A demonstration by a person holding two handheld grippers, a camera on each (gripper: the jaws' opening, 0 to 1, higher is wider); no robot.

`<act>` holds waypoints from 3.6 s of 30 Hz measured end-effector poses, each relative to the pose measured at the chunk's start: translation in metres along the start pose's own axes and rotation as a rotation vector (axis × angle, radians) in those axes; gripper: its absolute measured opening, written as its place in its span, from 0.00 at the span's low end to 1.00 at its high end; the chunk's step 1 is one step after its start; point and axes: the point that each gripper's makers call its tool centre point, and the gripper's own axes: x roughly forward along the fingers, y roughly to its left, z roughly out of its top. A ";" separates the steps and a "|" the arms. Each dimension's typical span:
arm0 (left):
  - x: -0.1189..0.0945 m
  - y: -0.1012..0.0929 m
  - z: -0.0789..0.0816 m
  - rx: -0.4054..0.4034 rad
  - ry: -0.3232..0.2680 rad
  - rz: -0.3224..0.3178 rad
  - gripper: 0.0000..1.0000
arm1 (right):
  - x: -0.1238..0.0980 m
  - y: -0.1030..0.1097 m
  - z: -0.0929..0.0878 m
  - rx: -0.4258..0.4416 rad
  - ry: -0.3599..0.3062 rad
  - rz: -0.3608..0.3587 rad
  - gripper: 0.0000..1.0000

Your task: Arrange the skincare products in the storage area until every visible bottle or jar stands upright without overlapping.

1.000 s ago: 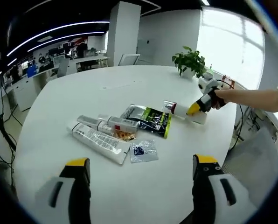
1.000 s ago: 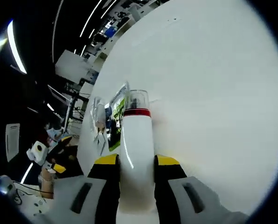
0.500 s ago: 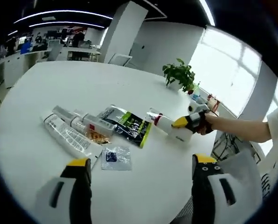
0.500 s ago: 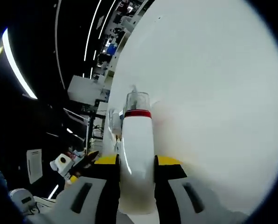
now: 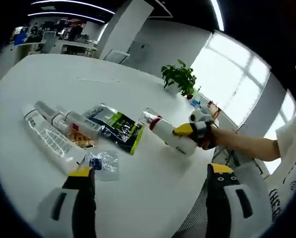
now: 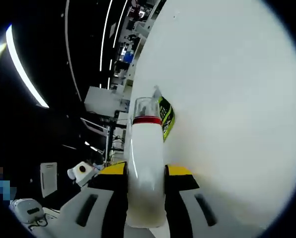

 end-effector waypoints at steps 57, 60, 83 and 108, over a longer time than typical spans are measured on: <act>0.031 -0.050 0.070 -0.408 -0.313 -0.412 0.23 | 0.035 0.105 -0.045 -0.293 0.105 0.284 0.27; 0.030 -0.055 0.070 -0.380 -0.311 -0.417 0.22 | 0.033 0.104 -0.046 -0.337 0.101 0.286 0.27; 0.044 -0.082 0.065 0.031 -0.218 -0.364 0.22 | 0.026 0.082 -0.048 -0.721 0.163 0.160 0.28; 0.086 -0.079 0.057 0.610 -0.166 -0.211 0.22 | 0.024 0.035 -0.012 -1.257 0.195 -0.123 0.28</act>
